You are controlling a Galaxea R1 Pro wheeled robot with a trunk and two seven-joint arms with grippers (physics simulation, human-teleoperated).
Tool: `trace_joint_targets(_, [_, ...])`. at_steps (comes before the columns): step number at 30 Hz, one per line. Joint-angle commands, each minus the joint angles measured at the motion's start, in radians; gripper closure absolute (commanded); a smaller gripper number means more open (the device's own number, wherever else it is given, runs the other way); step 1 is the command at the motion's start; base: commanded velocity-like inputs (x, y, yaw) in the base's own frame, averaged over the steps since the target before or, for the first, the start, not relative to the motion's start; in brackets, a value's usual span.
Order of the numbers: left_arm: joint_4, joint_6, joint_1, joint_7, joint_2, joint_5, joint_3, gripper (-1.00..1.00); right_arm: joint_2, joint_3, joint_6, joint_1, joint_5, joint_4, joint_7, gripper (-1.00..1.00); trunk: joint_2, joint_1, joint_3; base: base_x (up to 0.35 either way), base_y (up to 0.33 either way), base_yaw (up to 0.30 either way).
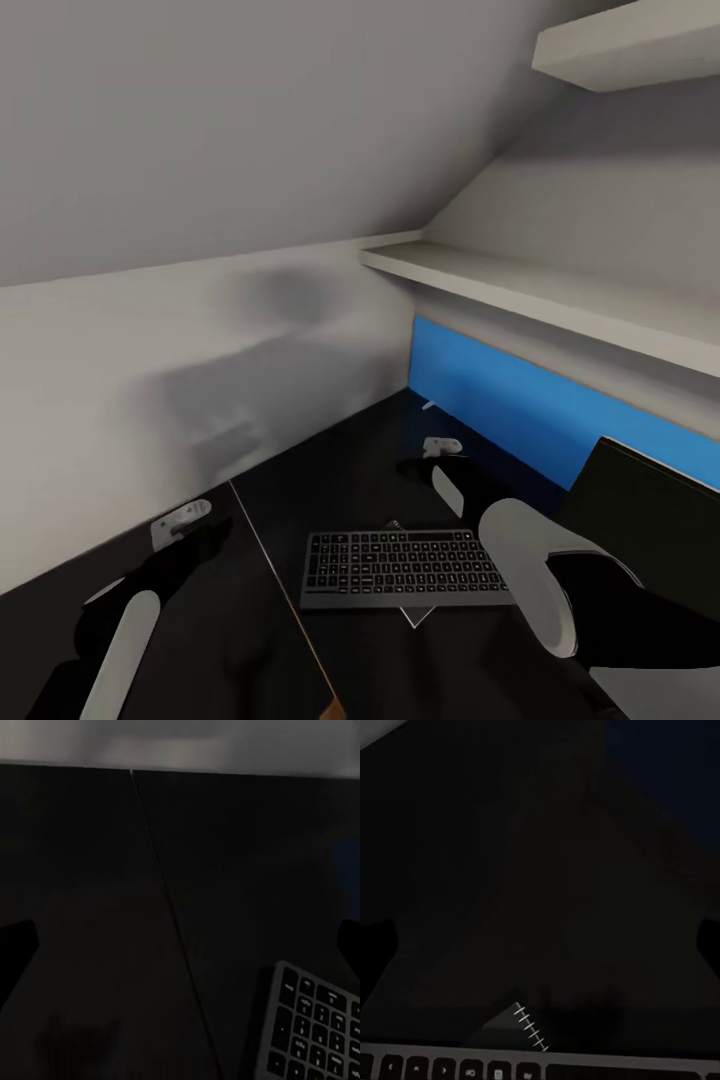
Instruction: In the bedroom, organize the workspace by keeping the computer under the desk, ensuring the monitor is on the desk, placing the keyboard on the desk next to the monitor, placing the mouse on the desk next to the keyboard, moving the folder from the swivel chair onto the desk next to the mouse, stacking the notebook on top of the folder with the pen on top of the notebook, and positioning the swivel chair next to the desk.
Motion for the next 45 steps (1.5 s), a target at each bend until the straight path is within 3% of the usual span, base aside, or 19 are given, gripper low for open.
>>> trace_joint_targets(1, [-0.001, 0.003, -0.001, 0.009, 0.0, 0.011, 0.0, -1.0, 0.0, -0.001, 0.005, -0.001, -0.009, -0.002, -0.003, -1.0, -0.002, 0.001, -0.002, 0.0, 0.0, 0.0])
trace_joint_targets(45, [-0.001, 0.004, -0.001, 0.009, 0.0, 0.012, 0.0, -1.0, 0.001, 0.0, 0.006, -0.001, -0.009, -0.002, -0.005, -1.0, -0.002, 0.001, -0.008, 0.0, 0.0, 0.0])
